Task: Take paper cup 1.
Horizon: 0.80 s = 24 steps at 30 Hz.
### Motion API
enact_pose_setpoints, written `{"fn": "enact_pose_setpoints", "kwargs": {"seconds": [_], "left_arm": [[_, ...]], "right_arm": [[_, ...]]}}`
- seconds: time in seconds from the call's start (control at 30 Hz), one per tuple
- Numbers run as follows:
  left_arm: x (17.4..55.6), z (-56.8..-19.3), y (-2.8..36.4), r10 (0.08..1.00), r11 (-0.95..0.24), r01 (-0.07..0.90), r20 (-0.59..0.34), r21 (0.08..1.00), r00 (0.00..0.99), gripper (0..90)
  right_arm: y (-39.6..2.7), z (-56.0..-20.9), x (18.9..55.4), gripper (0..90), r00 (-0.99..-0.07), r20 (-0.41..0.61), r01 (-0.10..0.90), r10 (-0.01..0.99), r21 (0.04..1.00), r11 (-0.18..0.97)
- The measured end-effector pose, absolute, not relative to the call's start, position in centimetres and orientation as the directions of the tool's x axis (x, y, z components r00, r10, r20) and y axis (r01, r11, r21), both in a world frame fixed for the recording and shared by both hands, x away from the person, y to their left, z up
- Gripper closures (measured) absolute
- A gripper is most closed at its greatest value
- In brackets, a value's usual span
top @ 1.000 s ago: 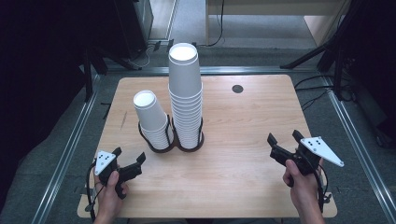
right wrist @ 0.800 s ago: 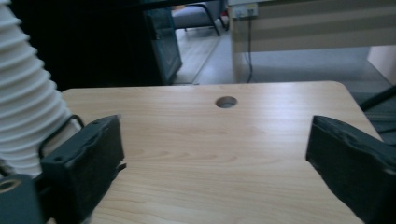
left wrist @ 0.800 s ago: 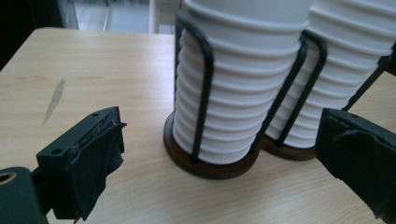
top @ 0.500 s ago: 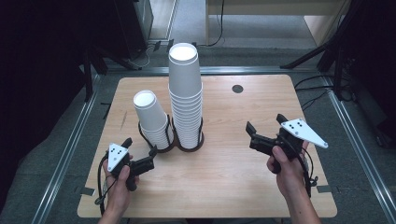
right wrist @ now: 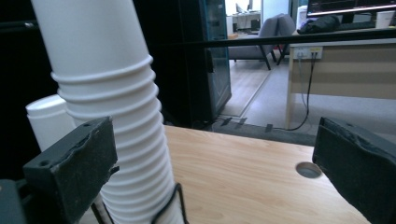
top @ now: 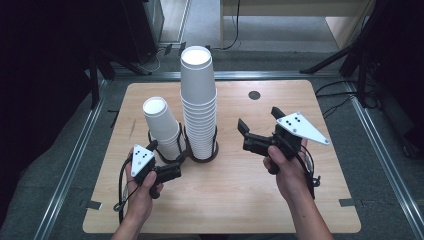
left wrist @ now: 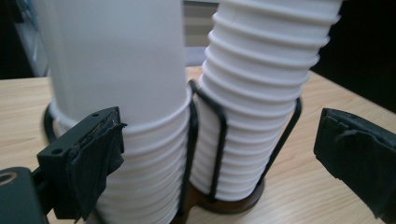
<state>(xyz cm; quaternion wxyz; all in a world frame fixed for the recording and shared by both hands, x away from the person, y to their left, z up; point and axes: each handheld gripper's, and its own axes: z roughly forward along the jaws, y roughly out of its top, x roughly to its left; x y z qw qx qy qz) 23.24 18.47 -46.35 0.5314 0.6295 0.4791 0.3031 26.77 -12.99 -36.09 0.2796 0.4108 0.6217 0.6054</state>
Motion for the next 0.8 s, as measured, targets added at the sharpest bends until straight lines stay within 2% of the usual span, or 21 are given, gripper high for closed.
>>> {"fn": "enact_pose_setpoints", "kwargs": {"seconds": [0.23, 0.43, 0.8], "left_arm": [[24.4, -45.7, 16.3, 0.917, 0.002, 0.265, -0.107, 0.964, 0.384, 1.8], [25.3, -45.4, 14.7, 0.912, -0.005, 0.249, -0.098, 0.969, 0.399, 1.8], [26.9, -45.5, 12.9, 0.930, 0.007, 0.238, -0.093, 0.971, 0.354, 1.8]], "right_arm": [[-10.8, -34.9, 27.2, 0.0, -0.547, 0.137, 0.147, 0.826, 0.987, -0.066], [-8.7, -33.6, 28.0, 0.0, -0.558, 0.155, 0.173, 0.815, 0.983, -0.068], [-6.1, -32.2, 28.6, 0.0, -0.587, 0.151, 0.172, 0.796, 0.983, -0.060]]}}
